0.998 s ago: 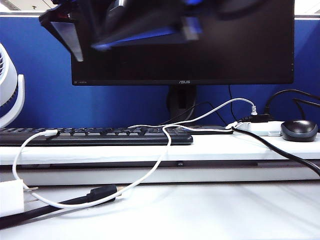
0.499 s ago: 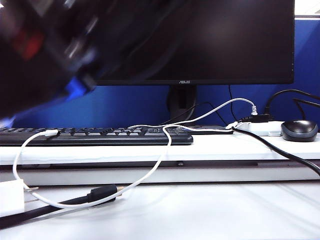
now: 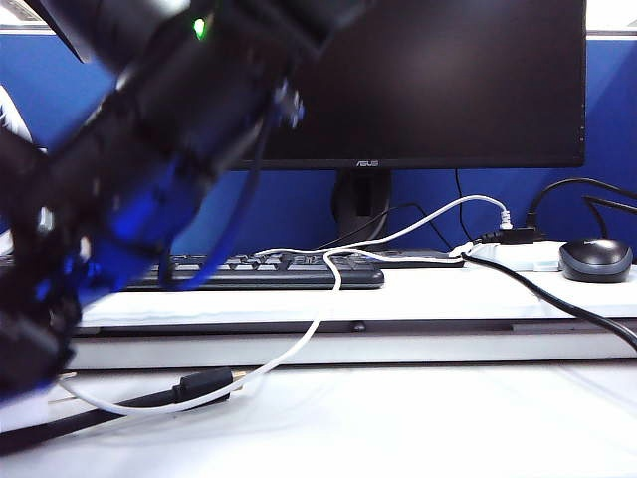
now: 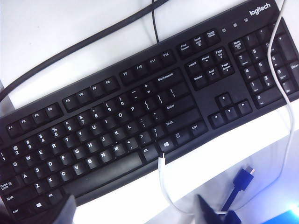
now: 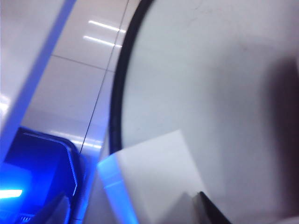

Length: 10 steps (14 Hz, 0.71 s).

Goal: Pick up the Type-C charging cable and the charging base, insert one end of the Type-C charger into the corresponding slot on the base, and finally place the plugged-in charger back on the table.

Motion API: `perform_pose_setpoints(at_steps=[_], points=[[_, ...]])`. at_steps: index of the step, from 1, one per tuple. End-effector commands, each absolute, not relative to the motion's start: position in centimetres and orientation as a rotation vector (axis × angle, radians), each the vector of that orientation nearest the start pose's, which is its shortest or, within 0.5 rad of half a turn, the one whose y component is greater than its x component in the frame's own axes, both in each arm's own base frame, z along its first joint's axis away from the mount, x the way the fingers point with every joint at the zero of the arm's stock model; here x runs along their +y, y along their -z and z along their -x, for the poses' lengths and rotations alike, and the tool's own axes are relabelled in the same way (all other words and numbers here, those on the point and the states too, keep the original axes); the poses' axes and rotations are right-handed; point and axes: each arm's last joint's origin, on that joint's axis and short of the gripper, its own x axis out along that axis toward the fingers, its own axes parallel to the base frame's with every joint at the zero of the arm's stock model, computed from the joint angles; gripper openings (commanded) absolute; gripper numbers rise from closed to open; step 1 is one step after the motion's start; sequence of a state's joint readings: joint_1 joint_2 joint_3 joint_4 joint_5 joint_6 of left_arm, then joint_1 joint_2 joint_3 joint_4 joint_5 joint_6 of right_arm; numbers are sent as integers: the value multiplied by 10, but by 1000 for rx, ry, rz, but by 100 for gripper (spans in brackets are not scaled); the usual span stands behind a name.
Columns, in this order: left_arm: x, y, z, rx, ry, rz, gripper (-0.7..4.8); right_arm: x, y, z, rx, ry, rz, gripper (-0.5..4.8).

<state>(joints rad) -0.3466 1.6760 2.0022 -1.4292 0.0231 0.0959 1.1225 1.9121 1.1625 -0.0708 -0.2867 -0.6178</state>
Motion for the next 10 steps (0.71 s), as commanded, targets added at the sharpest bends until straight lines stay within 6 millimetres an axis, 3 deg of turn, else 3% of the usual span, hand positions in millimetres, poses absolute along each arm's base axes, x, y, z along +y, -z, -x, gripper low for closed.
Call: perform_pose_setpoints(at_steps=[1, 2, 3, 4, 5, 6, 7, 10], points=[[-103, -418, -284, 1068, 383, -254, 336, 365, -149, -175, 396, -1527, 850, 304], [-103, -418, -284, 1068, 383, -253, 336, 367, -151, -176, 387, -1525, 875, 304], [-103, -418, -284, 1067, 383, -253, 336, 367, -151, -176, 380, -1522, 884, 270], [-103, -418, -284, 1067, 383, -253, 336, 366, -151, -177, 377, -1511, 897, 199], [-103, -418, -284, 1067, 383, -253, 336, 366, -151, -177, 378, -1492, 907, 72], [-103, -418, -284, 1067, 383, -253, 336, 367, -152, -178, 361, -1464, 914, 29], [-103, -418, -284, 1067, 383, -254, 336, 368, -154, -179, 341, -1444, 915, -2], [-103, -418, -284, 1066, 383, -254, 336, 369, -180, -179, 229, -1394, 881, -2]])
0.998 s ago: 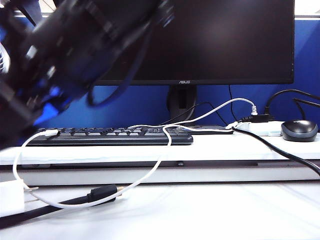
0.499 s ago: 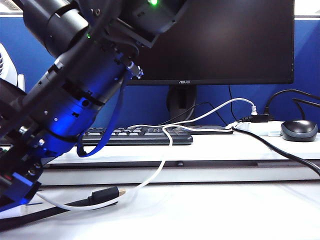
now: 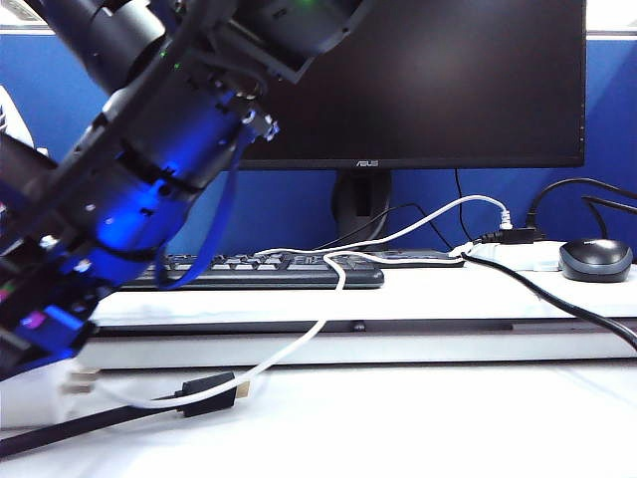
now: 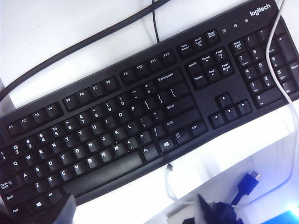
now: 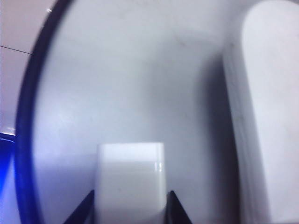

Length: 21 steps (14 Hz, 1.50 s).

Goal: Pick up the Type-C charging cable and the charging base, insert one end of the Type-C charger into the corresponding slot on the base, and finally place the plugged-in charger back on the table.

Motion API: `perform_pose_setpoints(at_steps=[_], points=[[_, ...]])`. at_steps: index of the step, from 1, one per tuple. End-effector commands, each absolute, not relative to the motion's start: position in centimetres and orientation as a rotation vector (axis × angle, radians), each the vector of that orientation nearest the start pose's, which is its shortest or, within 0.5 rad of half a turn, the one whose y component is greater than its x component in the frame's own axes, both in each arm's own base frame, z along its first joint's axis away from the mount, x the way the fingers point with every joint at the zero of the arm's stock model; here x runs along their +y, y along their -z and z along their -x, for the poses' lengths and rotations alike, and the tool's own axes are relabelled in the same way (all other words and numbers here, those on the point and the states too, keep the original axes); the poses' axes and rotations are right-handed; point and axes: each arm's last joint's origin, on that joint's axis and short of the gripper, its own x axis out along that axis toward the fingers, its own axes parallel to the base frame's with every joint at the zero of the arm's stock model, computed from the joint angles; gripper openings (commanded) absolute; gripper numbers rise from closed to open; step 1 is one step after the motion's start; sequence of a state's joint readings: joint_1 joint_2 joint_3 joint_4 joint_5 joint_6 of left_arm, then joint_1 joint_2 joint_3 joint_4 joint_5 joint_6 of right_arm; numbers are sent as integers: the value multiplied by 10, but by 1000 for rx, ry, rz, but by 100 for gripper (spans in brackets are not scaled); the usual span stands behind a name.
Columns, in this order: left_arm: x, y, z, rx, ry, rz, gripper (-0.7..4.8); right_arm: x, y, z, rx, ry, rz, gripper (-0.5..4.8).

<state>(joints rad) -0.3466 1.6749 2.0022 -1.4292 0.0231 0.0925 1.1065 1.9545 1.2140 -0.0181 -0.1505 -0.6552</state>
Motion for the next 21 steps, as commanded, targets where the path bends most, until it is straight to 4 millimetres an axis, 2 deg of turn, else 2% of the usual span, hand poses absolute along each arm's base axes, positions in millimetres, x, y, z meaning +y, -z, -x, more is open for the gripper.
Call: perform_pose_setpoints(at_steps=[1, 2, 3, 4, 6, 7, 9, 12, 13, 14, 15, 17, 20, 21], points=[[-103, -418, -284, 1061, 382, -254, 336, 367, -192, -179, 190, -1385, 863, -2], [-103, -419, -285, 1057, 382, -253, 335, 362, -213, -176, 137, -1373, 838, -2], [-103, -419, -285, 1056, 376, -257, 335, 349, -247, -177, 73, -1299, 804, -2], [-102, -419, -285, 1054, 337, -279, 335, 327, -268, -191, 121, -1195, 741, -2], [-102, -419, -285, 1054, 335, -280, 335, 304, -281, -206, 186, -1111, 679, -2], [-102, -419, -285, 1055, 335, -280, 335, 278, -294, -220, 239, -1033, 634, -2], [-102, -418, -285, 1057, 336, -281, 326, 236, -315, -236, 277, -936, 594, -2], [-102, -418, -285, 1057, 350, -272, 236, 193, -336, -248, 301, -842, 449, -2], [-103, -418, -285, 1056, 361, -264, 236, 173, -336, -253, 368, -784, 427, -2], [-103, -418, -285, 1056, 362, -263, 237, 161, -327, -255, 485, -758, 440, -2], [-103, -418, -285, 1056, 361, -261, 237, 158, -321, -256, 537, -756, 446, -2], [-103, -418, -285, 1057, 355, -251, 237, 158, -304, -259, 663, -761, 466, -2], [-103, -418, -285, 1062, 355, -251, 237, 171, -254, -282, 862, -727, 484, -2], [-103, -418, -285, 1063, 355, -251, 237, 173, -243, -286, 904, -710, 500, -2]])
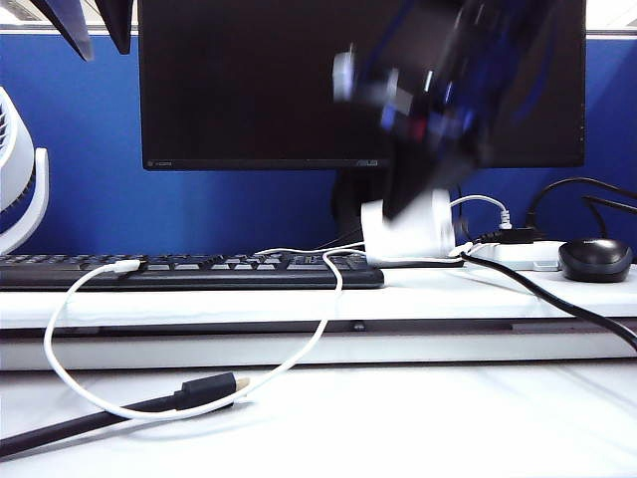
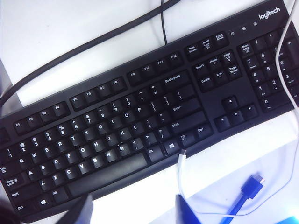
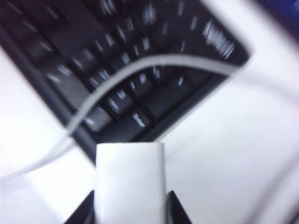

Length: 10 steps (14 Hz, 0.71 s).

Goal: Pick up the Type-C charging cable and the charging base, insert one end of the Type-C charger into the corresponding slot on the base, and finally place the plugged-in charger back on the table.

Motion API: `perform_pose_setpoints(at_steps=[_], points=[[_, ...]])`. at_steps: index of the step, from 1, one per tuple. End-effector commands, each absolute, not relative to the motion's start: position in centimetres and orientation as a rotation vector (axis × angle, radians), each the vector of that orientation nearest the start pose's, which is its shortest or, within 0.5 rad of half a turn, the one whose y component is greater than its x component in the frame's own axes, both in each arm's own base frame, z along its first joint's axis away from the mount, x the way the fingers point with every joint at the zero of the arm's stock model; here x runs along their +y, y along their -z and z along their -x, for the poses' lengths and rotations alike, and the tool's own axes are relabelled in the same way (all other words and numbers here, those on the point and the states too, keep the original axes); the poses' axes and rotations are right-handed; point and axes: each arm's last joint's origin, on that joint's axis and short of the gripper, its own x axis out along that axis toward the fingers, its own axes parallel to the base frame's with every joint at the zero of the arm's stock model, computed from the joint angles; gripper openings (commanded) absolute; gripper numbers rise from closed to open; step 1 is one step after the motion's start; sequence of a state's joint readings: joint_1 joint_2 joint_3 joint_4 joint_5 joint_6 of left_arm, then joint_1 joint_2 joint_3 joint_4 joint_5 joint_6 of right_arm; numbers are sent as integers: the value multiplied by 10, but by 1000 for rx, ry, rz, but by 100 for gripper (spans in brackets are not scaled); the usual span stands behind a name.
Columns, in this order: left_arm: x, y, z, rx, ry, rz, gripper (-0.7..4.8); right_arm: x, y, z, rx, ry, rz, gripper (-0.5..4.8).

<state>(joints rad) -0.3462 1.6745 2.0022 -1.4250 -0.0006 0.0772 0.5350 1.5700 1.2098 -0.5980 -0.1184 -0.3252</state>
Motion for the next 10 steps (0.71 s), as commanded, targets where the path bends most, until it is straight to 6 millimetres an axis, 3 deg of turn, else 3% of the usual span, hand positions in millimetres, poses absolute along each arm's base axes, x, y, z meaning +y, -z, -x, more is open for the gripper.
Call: perform_pose_setpoints(at_steps=[1, 3, 5, 10], points=[[-103, -418, -285, 1063, 354, -252, 237, 174, -235, -289, 938, -699, 514, -2], [-103, -418, -284, 1067, 355, -252, 237, 175, -219, -291, 1014, -700, 529, 1], [-103, -418, -284, 1067, 355, -252, 237, 173, -216, -289, 1055, -683, 549, 47], [-103, -418, -285, 1062, 355, -252, 237, 154, -214, -294, 1116, -555, 599, 13]])
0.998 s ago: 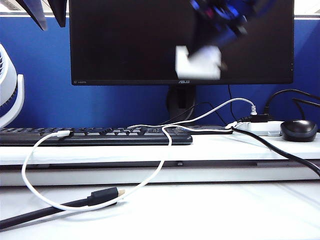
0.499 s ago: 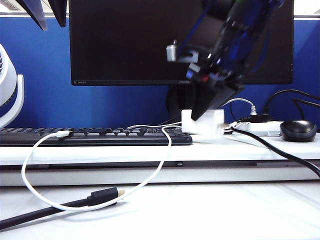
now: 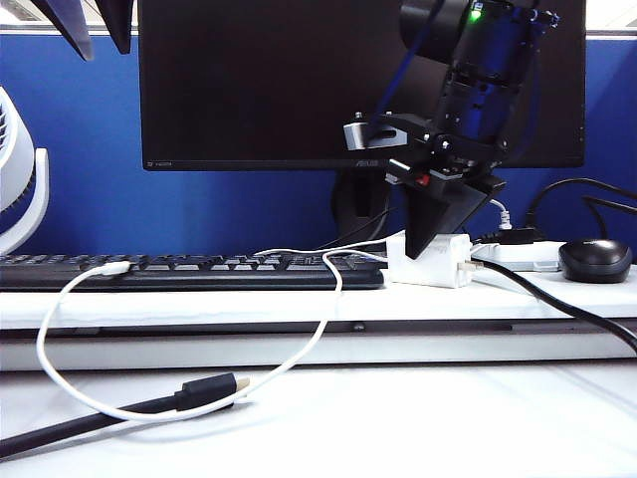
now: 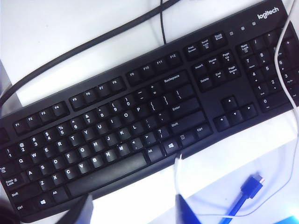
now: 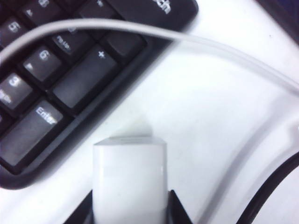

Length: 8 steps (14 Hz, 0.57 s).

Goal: Pick up the Type-C charging cable and the charging base, insert one end of the Type-C charger into the corresponding slot on the base, and finally place the plugged-in charger back on the table.

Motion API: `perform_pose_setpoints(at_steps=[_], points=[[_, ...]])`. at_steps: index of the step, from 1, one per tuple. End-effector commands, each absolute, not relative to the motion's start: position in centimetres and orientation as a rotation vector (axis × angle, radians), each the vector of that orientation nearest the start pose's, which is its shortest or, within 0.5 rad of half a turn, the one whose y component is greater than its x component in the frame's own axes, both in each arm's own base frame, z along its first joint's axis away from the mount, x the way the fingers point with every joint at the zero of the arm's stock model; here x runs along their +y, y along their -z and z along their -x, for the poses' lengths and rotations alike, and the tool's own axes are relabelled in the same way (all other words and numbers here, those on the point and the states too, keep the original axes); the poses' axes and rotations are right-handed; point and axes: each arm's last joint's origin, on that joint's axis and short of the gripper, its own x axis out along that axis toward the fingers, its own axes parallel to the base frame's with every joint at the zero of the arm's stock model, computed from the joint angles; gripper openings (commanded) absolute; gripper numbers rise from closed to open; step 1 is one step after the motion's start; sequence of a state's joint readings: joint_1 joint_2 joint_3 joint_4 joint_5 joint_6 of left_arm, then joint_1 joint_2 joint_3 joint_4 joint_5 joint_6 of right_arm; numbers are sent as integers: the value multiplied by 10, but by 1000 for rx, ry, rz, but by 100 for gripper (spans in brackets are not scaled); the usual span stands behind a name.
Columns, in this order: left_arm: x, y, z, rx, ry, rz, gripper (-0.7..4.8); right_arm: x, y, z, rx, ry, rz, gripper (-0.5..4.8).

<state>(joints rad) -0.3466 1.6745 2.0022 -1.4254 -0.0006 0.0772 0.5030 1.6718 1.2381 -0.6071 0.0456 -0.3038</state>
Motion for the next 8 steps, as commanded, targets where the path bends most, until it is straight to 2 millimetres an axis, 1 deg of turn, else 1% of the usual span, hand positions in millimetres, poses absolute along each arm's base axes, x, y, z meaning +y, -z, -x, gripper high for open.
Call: perform_pose_setpoints(at_steps=[1, 2, 4, 5, 6, 7, 8], points=[[-103, -418, -285, 1061, 355, -252, 237, 153, -214, -293, 1128, -559, 607, 30], [-103, -418, -285, 1061, 355, -252, 237, 152, -213, -291, 1154, -555, 617, 126], [-103, -418, -285, 1060, 355, -252, 237, 152, -213, -290, 1166, -555, 620, 144], [-103, -418, -285, 1060, 355, -252, 236, 152, -219, -291, 1170, -552, 623, 259], [-103, -418, -285, 1061, 355, -252, 237, 153, -223, -293, 1158, -552, 620, 279], [-103, -418, -285, 1061, 355, -252, 237, 155, -233, -297, 1127, -550, 613, 279], [-103, -418, -285, 1061, 355, -252, 237, 156, -236, -298, 1117, -549, 611, 279]])
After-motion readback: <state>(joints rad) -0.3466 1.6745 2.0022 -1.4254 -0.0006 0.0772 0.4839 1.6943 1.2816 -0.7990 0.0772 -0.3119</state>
